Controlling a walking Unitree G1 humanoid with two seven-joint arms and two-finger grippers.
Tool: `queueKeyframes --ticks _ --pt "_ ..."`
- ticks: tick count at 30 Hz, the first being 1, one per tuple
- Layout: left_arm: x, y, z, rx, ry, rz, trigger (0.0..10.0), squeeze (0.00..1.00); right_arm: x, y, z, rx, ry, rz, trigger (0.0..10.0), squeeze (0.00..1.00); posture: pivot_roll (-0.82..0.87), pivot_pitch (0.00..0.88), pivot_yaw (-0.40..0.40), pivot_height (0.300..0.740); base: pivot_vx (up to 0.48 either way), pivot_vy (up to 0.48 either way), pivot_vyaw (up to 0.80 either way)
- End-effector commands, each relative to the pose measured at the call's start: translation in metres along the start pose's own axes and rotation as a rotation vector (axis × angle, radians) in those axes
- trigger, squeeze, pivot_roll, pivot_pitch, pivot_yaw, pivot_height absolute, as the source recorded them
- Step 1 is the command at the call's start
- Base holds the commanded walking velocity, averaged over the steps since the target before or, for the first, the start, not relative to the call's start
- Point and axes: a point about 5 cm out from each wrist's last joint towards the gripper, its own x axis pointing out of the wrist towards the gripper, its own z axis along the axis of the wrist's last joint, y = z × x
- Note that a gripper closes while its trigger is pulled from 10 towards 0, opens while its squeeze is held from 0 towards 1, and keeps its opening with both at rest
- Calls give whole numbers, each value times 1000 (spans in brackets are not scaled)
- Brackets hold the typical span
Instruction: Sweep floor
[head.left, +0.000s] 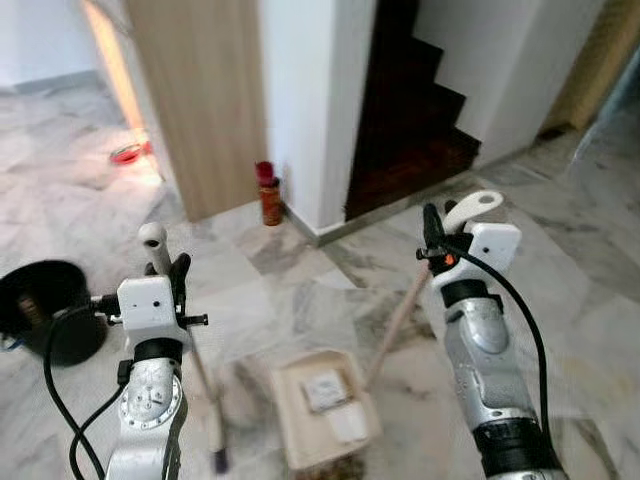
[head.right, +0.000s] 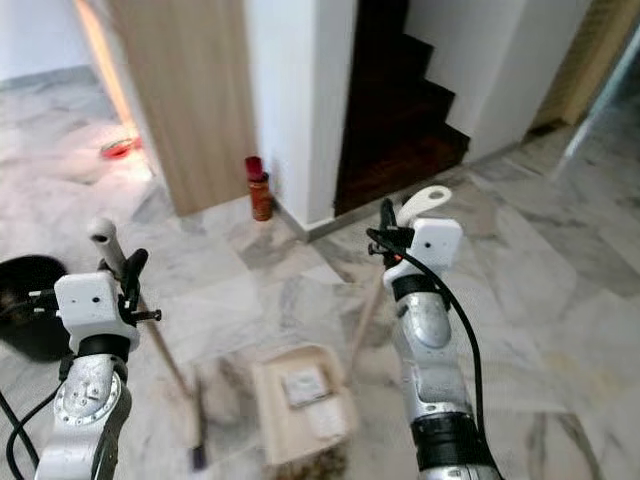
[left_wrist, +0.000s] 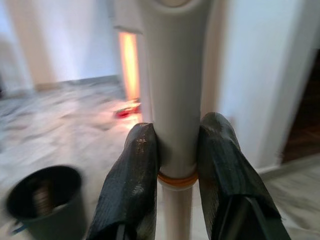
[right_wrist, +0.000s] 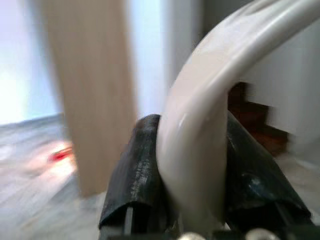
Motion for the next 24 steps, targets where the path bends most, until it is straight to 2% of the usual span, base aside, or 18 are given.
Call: queueKeyframes --ticks 1,6,11,24 --pt "2 -4 11 8 -55 -16 10000 0 5 3 15 47 -72 4 10000 0 26 0 -29 740 0 398 0" --pt "2 -4 11 8 -56 -19 10000 0 5 4 15 42 -72 8 10000 0 29 0 -29 740 0 396 0" --pt "3 -5 13 9 -62 -22 10000 0 5 4 16 44 -73 10 10000 0 25 7 -37 740 0 395 472" --pt "7 -3 15 19 -67 -27 10000 0 3 -3 15 42 -68 -23 10000 0 -14 14 -21 740 0 397 0"
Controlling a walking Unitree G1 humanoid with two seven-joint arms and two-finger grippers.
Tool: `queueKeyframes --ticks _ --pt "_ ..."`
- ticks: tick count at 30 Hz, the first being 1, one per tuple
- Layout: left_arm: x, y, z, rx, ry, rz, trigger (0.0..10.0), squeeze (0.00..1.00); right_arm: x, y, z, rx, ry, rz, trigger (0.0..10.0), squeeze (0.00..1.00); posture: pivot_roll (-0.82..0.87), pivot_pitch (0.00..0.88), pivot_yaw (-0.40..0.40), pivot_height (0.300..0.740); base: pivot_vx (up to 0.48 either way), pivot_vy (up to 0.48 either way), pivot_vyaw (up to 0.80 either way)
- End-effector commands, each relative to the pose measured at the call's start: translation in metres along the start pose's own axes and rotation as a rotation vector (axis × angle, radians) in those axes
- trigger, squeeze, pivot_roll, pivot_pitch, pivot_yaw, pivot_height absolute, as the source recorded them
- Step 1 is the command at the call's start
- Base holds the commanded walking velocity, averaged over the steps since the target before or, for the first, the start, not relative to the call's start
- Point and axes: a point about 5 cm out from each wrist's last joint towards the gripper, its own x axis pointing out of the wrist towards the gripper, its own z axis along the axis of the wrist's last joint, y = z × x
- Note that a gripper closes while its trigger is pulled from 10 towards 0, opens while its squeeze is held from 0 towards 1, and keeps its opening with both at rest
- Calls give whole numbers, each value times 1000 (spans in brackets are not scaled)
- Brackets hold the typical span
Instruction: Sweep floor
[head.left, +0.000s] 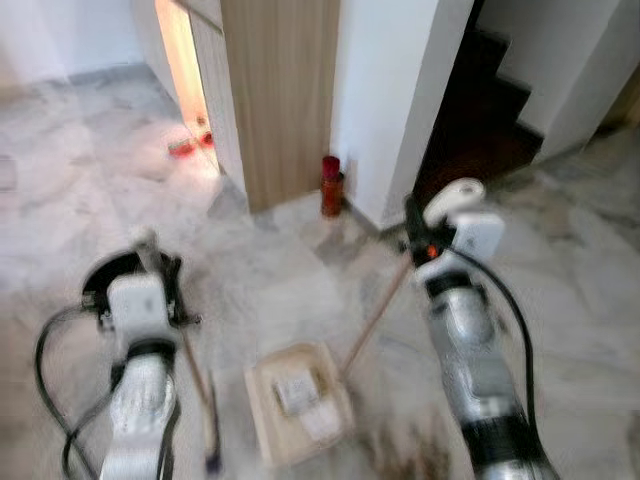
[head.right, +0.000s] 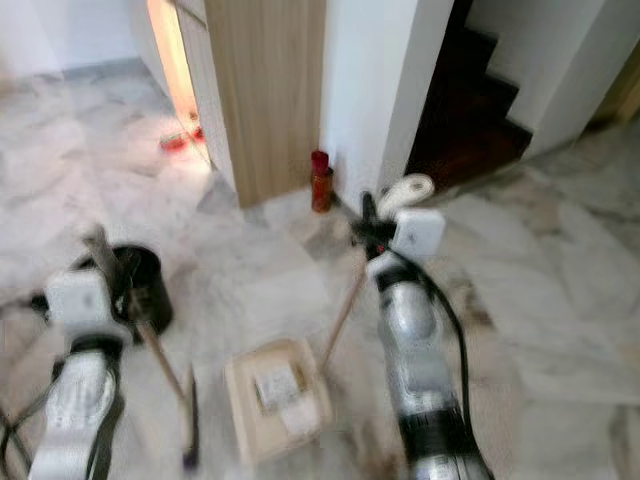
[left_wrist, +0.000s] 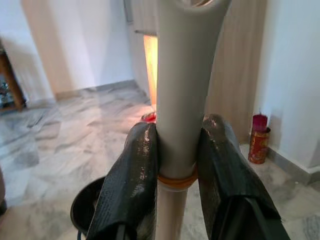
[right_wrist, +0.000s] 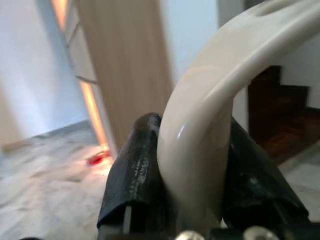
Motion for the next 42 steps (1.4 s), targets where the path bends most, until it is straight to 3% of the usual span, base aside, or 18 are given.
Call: queueKeyframes --ticks 1,23,36,42 --pt "5 0 12 4 -54 -7 10000 0 6 3 16 -20 -69 16 10000 0 -16 17 -19 740 0 398 0" --pt "7 9 17 33 -70 11 10000 0 12 22 16 31 -69 61 10000 0 39 44 -4 740 0 395 0" --pt "7 8 17 38 -65 5 10000 0 13 24 16 38 -73 64 10000 0 46 46 1 740 0 389 0" --pt "6 6 16 38 -65 -2 10000 0 14 25 17 40 -76 66 10000 0 49 43 0 740 0 46 0"
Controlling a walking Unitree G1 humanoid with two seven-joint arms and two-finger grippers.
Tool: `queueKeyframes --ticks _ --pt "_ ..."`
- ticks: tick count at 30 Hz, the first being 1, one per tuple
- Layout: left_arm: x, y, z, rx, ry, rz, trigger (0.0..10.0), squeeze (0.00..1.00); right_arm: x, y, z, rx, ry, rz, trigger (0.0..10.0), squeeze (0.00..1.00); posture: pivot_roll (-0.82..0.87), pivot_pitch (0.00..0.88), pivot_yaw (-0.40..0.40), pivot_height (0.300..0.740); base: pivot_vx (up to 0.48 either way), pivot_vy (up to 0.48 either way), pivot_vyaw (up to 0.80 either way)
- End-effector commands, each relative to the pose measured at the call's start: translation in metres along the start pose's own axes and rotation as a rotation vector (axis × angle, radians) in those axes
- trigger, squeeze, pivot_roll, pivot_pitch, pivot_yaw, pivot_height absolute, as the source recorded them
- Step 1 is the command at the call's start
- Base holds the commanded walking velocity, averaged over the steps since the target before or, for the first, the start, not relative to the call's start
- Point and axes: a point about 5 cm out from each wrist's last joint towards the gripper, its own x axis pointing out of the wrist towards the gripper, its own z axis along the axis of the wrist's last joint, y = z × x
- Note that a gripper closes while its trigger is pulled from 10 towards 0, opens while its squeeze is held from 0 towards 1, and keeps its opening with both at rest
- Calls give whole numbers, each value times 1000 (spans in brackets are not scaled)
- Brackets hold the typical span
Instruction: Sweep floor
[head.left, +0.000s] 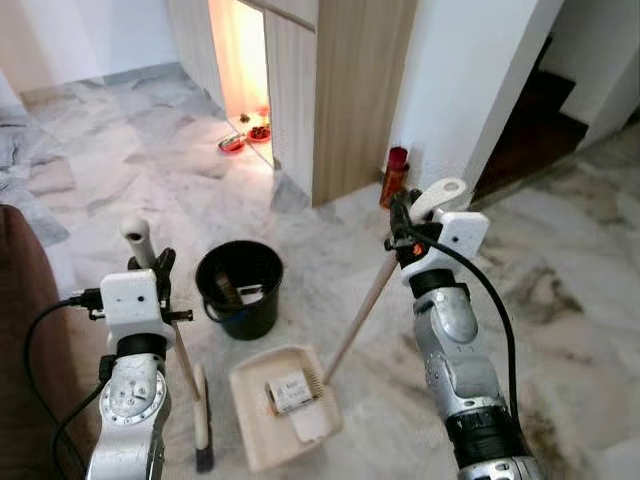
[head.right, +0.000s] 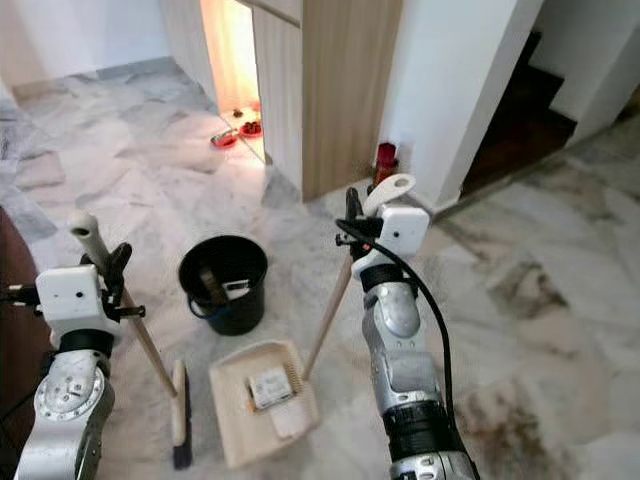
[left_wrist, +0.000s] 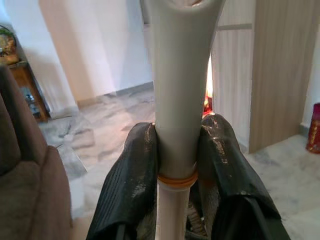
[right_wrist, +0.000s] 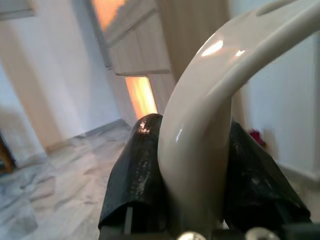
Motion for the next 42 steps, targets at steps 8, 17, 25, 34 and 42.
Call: queueKeyframes --ticks 8,17,25,34,42 --pt "0 0 7 14 -37 -8 10000 0 9 7 19 1 -86 22 10000 0 52 42 -2 740 0 0 0" --pt "-2 -3 6 28 -30 -21 10000 0 14 16 32 17 -135 43 10000 0 53 43 -4 740 0 0 0" --pt "-2 -3 6 45 -34 -26 10000 0 25 24 67 47 -256 54 10000 0 53 42 -4 740 0 0 0" --pt "-3 -4 6 60 -40 -24 10000 0 28 26 71 44 -271 63 10000 0 58 44 -7 740 94 0 0" --pt "-4 -3 6 66 -39 -18 10000 0 27 29 69 67 -256 65 10000 0 61 45 -8 740 337 0 241"
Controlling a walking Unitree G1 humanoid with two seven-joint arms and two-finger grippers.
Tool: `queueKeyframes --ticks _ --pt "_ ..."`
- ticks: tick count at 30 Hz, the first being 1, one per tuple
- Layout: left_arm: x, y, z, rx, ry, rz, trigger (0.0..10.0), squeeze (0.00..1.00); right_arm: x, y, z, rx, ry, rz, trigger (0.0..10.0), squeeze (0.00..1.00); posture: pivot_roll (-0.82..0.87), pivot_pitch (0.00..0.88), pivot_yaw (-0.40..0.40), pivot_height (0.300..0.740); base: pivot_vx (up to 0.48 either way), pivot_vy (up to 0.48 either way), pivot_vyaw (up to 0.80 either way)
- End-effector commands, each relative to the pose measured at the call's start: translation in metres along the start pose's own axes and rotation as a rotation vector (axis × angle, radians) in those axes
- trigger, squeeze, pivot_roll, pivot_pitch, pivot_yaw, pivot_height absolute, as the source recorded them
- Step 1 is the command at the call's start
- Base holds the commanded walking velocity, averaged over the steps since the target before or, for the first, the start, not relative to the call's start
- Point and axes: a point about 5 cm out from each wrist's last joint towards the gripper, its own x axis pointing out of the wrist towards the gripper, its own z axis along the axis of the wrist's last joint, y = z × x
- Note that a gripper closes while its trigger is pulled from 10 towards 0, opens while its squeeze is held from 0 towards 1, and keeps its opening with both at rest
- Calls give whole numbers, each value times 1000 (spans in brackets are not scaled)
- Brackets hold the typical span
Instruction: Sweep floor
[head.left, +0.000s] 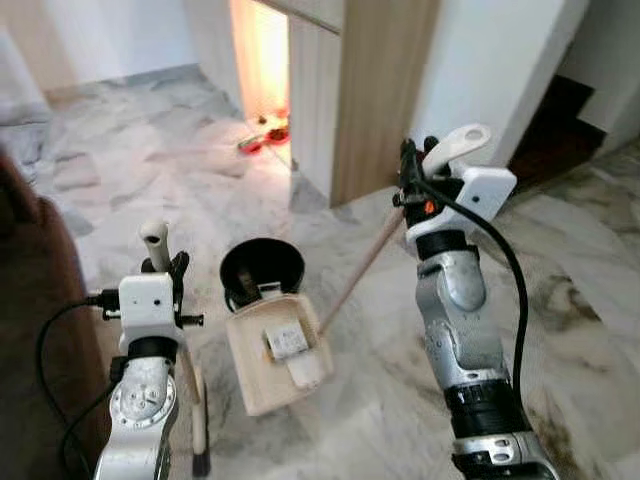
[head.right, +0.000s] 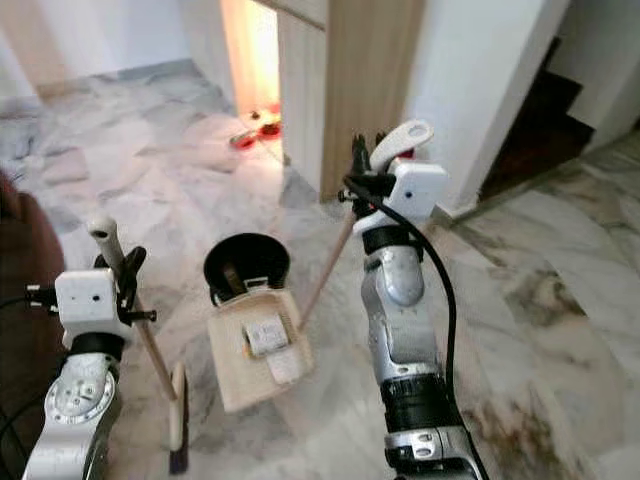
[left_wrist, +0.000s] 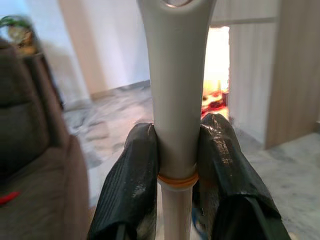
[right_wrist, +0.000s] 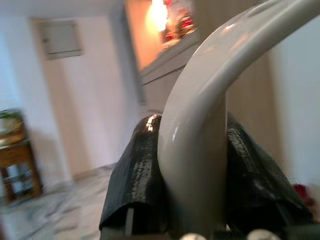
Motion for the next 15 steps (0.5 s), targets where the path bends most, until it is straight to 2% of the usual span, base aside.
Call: queueKeyframes --ticks 1,15 --pt "3 -1 13 18 -64 3 10000 0 5 1 17 33 -78 -4 10000 0 61 46 -8 740 356 0 0" --pt "2 -2 13 21 -64 6 10000 0 6 4 18 34 -81 9 10000 0 65 47 -12 740 360 0 31"
